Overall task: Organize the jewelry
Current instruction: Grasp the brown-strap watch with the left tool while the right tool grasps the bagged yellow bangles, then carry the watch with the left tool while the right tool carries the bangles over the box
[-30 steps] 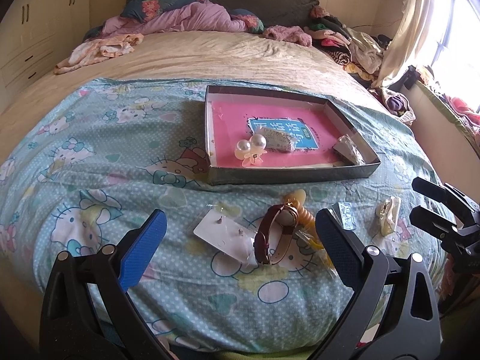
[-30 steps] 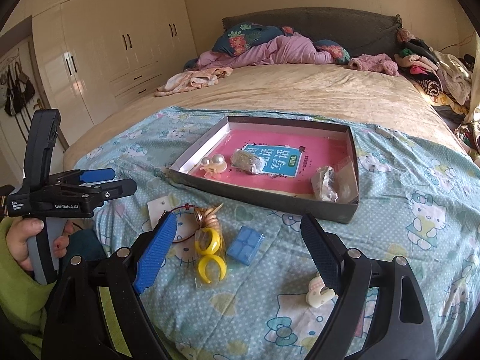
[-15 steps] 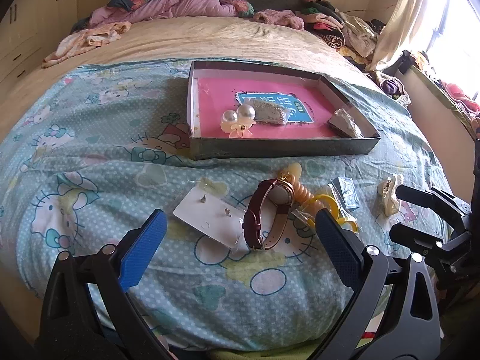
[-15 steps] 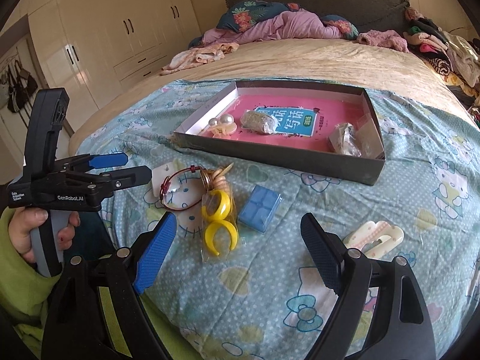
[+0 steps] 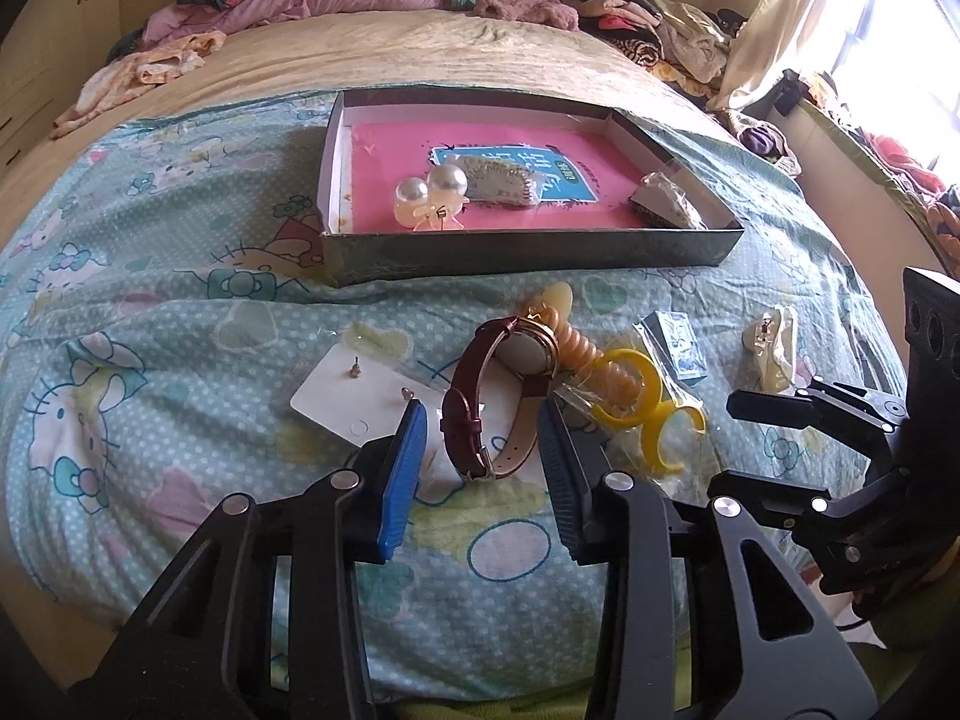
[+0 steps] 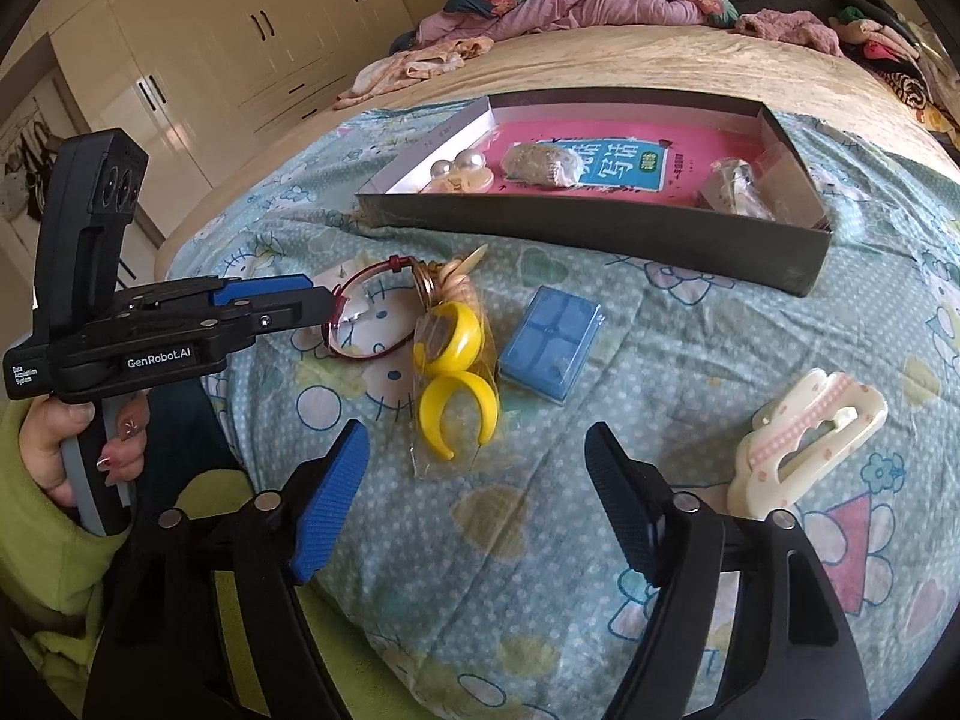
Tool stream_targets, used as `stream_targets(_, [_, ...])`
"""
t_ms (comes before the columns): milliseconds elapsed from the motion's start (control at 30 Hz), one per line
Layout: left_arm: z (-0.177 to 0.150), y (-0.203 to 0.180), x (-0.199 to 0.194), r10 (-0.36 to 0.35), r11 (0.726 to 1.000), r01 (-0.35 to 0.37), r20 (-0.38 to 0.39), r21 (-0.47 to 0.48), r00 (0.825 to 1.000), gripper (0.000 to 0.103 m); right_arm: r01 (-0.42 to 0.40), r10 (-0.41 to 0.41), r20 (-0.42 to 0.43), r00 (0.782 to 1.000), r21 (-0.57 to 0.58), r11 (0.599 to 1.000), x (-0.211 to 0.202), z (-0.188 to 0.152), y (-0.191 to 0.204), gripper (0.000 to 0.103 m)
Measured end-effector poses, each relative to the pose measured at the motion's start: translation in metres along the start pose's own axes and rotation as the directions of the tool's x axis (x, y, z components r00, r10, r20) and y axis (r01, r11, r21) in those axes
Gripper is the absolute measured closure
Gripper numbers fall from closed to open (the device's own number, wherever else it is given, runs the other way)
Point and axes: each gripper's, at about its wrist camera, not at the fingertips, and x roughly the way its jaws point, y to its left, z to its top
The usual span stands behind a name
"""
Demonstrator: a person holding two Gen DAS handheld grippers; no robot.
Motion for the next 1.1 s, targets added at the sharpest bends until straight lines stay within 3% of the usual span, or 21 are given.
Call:
stream_targets(167, [0.002, 0.002, 0.005, -0.001, 1.000, 0.001, -0.012, -0.009, 1.000, 0.073, -0.023, 0.024, -0.030, 0.999, 0.010, 1.000, 0.012, -0.002, 0.000, 0.040])
stream_targets(433, [0.005, 0.005, 0.015, 0.000, 1.000, 0.000, -0.022, -0.025, 1.000, 0.073, -0.030, 0.030, -0.035, 0.999, -0.001, 1.000, 0.023, 0.001, 0.000, 0.040])
stream_targets(567, [0.007, 0.006, 0.019, 0.002, 1.000, -0.003, -0.026, -0.023, 1.000, 0.073, -0.034, 0.033, -0.038, 0.999, -0.013, 0.999, 0.027, 0.003, 0.002, 0.051])
stream_targets(733, [0.009, 0.006, 0.023, 0.001, 1.000, -0.002, -0.030, -0.023, 1.000, 0.073, -0.034, 0.033, -0.036, 0.999, -0.036, 0.999, 0.035, 0.008, 0.004, 0.056])
stream_targets(867, [0.010, 0.004, 0.026, 0.006, 1.000, -0.007, -0.034, -0.014, 0.999, 0.073, -0.038, 0.037, -0.023, 0.999, -0.048, 0.998, 0.040, 0.011, 0.004, 0.072])
stream_targets(1000, [0.011, -0.004, 0.029, 0.049, 0.998, -0.048, -0.034, 0.032, 0.998, 0.073, -0.052, 0.051, -0.021, 0.998, -0.055, 0.997, 0.038, 0.011, 0.005, 0.072])
stream_targets(1033, [0.012, -0.005, 0.030, 0.052, 0.998, -0.050, -0.035, 0.040, 0.998, 0.075, -0.056, 0.055, -0.021, 0.998, -0.053, 0.997, 0.037, 0.010, 0.004, 0.072])
stream_targets(1100, [0.012, -0.007, 0.032, 0.068, 0.996, -0.066, -0.035, 0.054, 0.997, 0.088, -0.060, 0.059, -0.020, 0.998, -0.053, 0.997, 0.033, 0.009, 0.003, 0.072])
